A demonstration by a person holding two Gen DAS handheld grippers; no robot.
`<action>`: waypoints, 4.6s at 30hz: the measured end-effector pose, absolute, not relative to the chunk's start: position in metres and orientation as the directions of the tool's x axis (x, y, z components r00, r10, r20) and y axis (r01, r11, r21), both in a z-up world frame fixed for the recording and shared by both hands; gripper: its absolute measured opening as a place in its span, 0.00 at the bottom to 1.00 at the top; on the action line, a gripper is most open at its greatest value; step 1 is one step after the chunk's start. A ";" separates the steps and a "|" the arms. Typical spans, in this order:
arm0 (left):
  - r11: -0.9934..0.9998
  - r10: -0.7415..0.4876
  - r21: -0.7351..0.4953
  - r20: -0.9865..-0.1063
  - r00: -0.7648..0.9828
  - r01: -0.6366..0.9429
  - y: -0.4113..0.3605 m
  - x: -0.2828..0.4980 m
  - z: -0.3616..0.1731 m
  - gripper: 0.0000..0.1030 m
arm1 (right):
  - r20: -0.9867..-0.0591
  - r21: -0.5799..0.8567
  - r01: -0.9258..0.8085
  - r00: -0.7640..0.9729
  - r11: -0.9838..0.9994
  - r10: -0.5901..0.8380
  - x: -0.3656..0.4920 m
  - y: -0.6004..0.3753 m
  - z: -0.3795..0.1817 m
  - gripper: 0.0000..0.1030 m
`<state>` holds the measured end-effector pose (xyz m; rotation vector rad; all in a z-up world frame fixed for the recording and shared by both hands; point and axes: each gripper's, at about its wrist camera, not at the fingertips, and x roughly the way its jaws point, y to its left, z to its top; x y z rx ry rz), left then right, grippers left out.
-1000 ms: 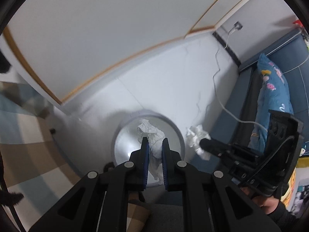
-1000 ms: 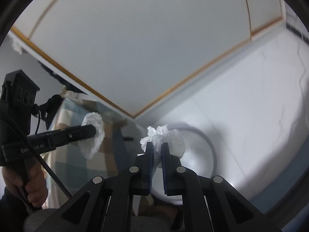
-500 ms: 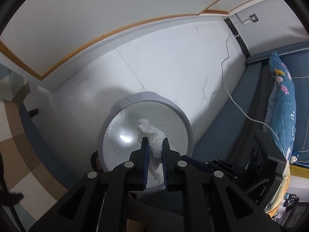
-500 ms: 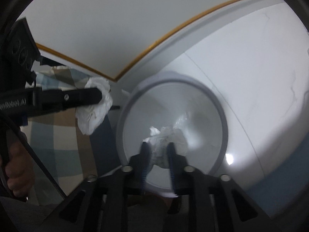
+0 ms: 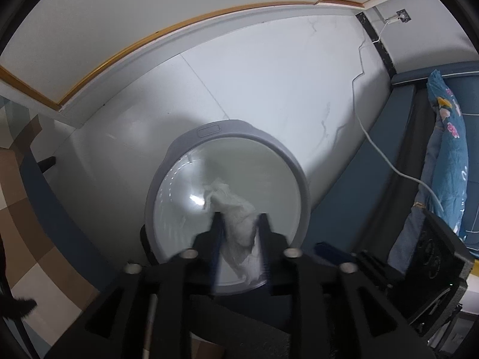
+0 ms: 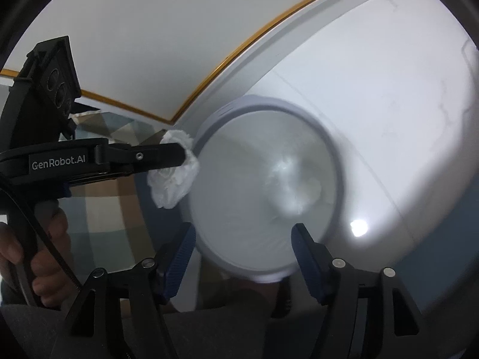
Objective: Collect trash
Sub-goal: 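Open the right gripper over the bin while the left gripper opens too, then move both empty grippers back over the table, then grasp the white foam piece with the left gripper while the right grasps a brown packet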
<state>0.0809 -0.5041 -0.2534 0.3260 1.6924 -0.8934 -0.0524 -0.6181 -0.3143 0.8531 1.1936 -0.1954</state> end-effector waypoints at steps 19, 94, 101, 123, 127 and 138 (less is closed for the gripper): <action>0.675 -0.312 -0.306 -0.943 -0.117 0.671 -0.469 0.073 -0.190 0.62 | -0.877 0.409 0.631 0.473 0.659 0.091 -0.084 -0.620 -0.260 0.73; 0.916 -0.280 -0.394 -0.765 0.579 -0.078 0.082 0.107 -0.066 0.89 | -0.839 0.066 -0.516 0.435 0.854 0.328 0.089 -0.130 -0.135 0.81; 0.926 -0.288 -0.373 -0.801 0.525 -0.061 0.079 0.110 -0.078 0.89 | -0.863 0.085 -0.546 0.379 0.834 0.335 0.100 -0.126 -0.156 0.80; 0.859 -0.430 -0.506 -0.796 0.426 -0.077 0.090 0.115 -0.100 0.89 | -0.878 0.102 -0.573 0.332 0.813 0.344 0.109 -0.126 -0.168 0.50; 0.860 -0.427 -0.504 -0.800 0.421 -0.085 0.092 0.115 -0.102 0.89 | -0.871 0.113 -0.574 0.336 0.811 0.359 0.106 -0.127 -0.165 0.41; 0.869 -0.405 -0.485 -0.813 0.418 -0.100 0.092 0.113 -0.105 0.89 | -0.835 0.129 -0.563 0.383 0.817 0.396 0.092 -0.134 -0.145 0.16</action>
